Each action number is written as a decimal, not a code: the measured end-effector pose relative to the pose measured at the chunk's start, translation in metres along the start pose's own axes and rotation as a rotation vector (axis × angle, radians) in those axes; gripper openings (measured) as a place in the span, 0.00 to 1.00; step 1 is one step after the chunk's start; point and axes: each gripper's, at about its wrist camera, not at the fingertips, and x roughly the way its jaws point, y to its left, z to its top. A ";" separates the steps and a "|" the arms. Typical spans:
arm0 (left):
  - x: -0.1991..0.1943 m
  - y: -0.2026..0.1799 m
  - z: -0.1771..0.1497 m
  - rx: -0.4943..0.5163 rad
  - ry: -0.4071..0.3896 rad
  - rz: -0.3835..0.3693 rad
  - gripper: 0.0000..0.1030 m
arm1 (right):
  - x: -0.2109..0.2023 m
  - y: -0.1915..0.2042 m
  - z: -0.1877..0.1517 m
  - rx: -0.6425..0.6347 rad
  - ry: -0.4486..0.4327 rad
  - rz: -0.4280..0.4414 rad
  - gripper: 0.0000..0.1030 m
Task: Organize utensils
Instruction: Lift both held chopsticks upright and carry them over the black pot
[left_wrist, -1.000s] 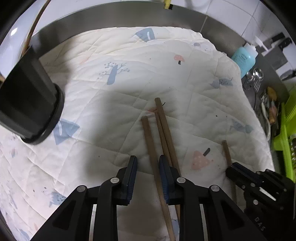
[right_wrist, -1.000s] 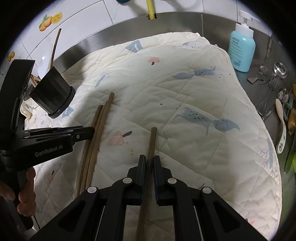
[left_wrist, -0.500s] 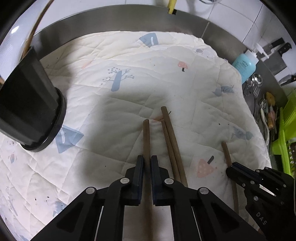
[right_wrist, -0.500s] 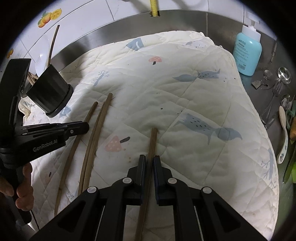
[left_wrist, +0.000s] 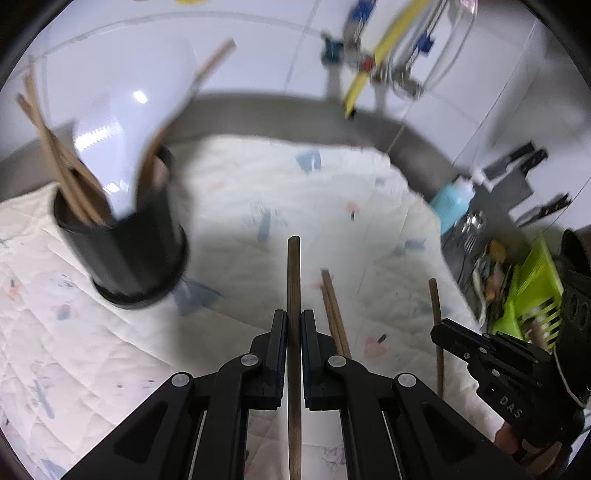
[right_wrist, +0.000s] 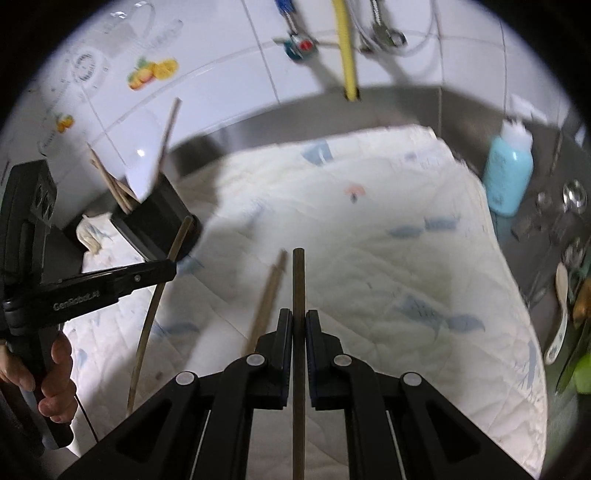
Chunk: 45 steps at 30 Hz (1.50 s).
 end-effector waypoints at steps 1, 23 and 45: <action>-0.009 0.003 0.003 -0.006 -0.018 0.000 0.06 | -0.004 0.004 0.005 -0.008 -0.020 0.010 0.09; -0.166 0.086 0.111 -0.085 -0.495 0.062 0.06 | -0.034 0.104 0.106 -0.150 -0.292 0.162 0.09; -0.130 0.128 0.155 -0.036 -0.764 0.067 0.07 | -0.043 0.160 0.162 -0.210 -0.373 0.181 0.09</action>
